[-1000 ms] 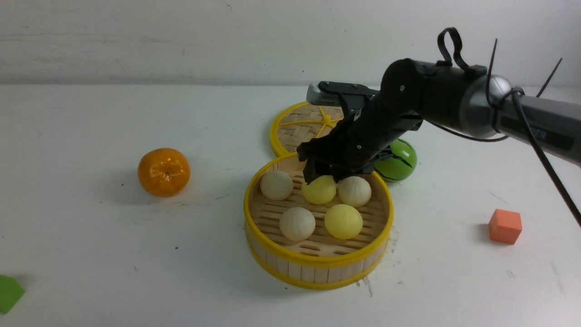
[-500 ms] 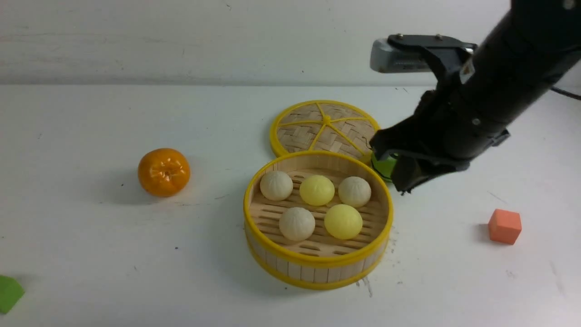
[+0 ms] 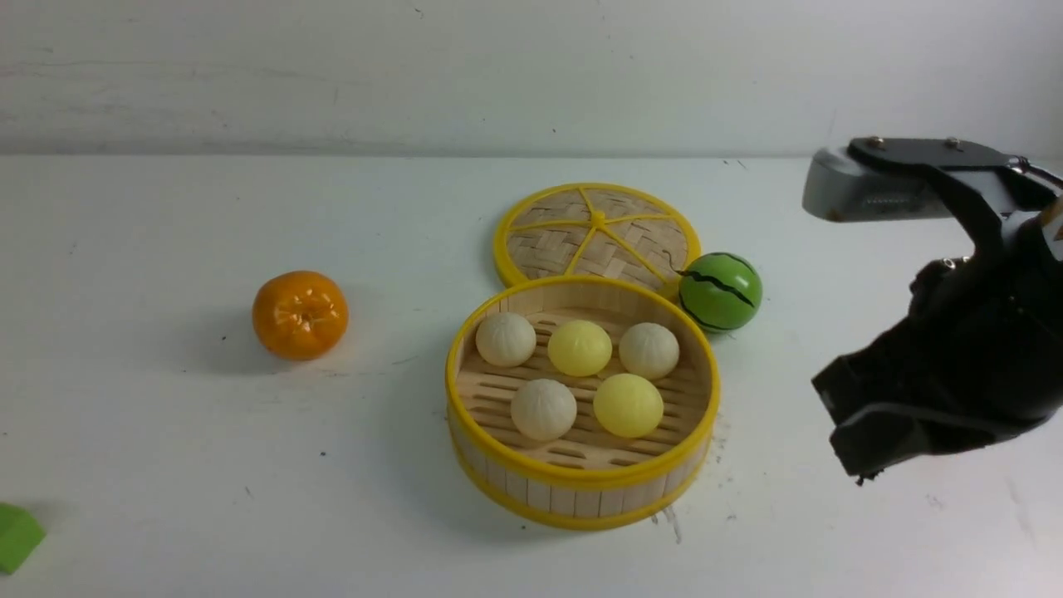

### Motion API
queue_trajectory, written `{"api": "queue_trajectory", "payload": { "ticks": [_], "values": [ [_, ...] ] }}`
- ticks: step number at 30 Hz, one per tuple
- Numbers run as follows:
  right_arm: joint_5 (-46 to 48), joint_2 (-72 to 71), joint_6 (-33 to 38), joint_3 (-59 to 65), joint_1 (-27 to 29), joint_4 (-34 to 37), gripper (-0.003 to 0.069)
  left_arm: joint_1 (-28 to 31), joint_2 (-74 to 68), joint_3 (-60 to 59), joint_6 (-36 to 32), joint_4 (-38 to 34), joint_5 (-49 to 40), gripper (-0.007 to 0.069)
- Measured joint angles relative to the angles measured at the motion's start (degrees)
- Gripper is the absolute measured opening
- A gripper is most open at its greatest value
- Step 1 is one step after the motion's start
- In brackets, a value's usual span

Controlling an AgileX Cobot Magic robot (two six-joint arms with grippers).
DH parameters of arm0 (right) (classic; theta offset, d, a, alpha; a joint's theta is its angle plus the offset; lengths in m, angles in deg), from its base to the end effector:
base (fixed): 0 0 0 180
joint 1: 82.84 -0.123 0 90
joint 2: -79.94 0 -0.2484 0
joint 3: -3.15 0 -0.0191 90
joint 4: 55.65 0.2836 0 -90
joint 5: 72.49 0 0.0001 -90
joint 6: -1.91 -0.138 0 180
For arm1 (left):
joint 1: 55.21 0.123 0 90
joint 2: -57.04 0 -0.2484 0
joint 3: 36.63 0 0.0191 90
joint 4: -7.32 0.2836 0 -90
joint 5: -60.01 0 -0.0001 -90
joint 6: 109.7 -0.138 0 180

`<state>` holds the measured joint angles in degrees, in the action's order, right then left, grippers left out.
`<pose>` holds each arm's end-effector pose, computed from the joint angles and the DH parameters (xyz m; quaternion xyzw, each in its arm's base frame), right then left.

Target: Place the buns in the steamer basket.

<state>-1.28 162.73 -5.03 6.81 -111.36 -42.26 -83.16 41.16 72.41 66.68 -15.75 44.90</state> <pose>0.2516 0.1712 0.2819 -0.1672 0.9600 0.1687 0.1481 0.1506 -0.0959 0.1999 0.0943 0.7643 -0.2884 0.5689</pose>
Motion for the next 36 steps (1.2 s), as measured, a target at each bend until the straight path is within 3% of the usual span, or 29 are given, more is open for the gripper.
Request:
{"api": "queue_trajectory", "payload": {
  "ticks": [9, 10, 11, 12, 14, 17, 23, 27, 36],
  "values": [
    [-3.27, -8.95, 1.93, 4.19, 2.79, -4.95, -0.0017, 0.0, 0.0, 0.0, 0.0, 0.0, -0.06, -0.0002],
    [-10.57, -14.91, 4.47, 9.92, 4.68, -5.61, -0.0017, 0.0, 0.0, 0.0, 0.0, 0.0, -0.06, -0.0002],
    [-11.52, -16.58, 4.78, 10.75, 4.95, -5.58, -0.0017, 0.0, 0.0, 0.0, 0.0, 0.0, -0.06, -0.0001],
    [-20.73, -23.73, 6.94, 19.19, 7.91, -5.58, -0.0017, 0.0, 0.0, 0.0, 0.0, 0.0, -0.06, 0.0],
    [-25.87, -28.56, 7.81, 24.6, 9.97, -5.63, -0.0016, 0.0, 0.0, 0.0, 0.0, 0.0, -0.16, 0.0001],
    [-41.69, -47.1, 8.65, 45.18, 18.15, -6.22, -0.0015, 0.0, 0.0, 0.0, 0.0, 0.0, -0.41, 0.0004],
    [-53.77, -68.76, 8.95, 68.0, 24.68, -9.79, -0.0015, 0.0, 0.0, 0.0, 0.0, 0.0, -0.55, 0.0011],
    [-50.56, -74.09, 7.35, 73.67, 25.49, -11.19, -0.0015, 0.0, 0.0, 0.0, 0.0, 0.0, -0.67, 0.0017],
    [-49.29, -74.44, 5.04, 73.56, 25.61, -11.36, -0.001, 0.0, 0.0, 0.0, 0.0, 0.0, -0.87, 0.0026]
  ]
}}
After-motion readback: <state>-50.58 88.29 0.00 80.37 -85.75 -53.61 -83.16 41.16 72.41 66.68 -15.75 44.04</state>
